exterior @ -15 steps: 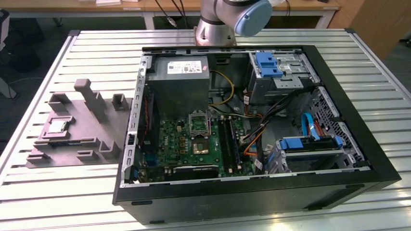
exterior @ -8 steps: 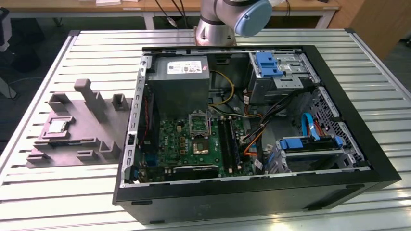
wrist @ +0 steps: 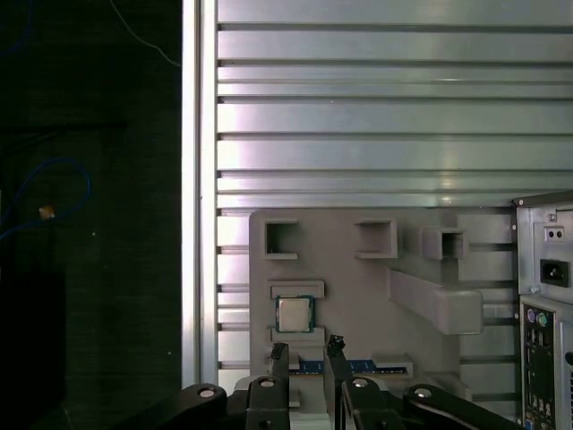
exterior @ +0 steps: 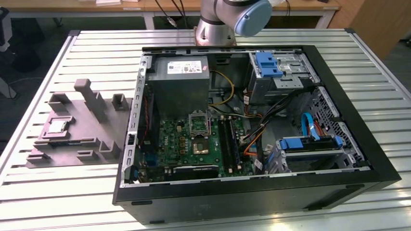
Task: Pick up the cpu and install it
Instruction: 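Pick up the cpu and move it towards the insertion slot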
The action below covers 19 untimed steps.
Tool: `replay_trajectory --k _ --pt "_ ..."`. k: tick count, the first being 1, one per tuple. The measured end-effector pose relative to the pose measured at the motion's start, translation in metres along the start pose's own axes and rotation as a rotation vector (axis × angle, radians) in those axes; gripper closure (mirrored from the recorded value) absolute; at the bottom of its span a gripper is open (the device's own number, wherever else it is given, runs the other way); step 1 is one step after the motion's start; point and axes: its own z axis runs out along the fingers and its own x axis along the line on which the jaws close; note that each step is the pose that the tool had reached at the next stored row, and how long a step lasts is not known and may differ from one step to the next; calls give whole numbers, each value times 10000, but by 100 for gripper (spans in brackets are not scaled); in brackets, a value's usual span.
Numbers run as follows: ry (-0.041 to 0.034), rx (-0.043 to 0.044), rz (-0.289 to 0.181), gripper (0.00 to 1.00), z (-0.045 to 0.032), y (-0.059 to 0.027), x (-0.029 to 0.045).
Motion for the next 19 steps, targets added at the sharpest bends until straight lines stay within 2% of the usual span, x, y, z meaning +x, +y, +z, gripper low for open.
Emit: replay_trajectory --k 6,7,10,11,19 --pt "-1 0 0 69 0 0 0" --pt "0 0 0 64 0 0 0" --pt "0 0 0 58 0 0 1" --pt "0 0 0 51 0 0 1" --pt "1 1 -1 51 1 0 2"
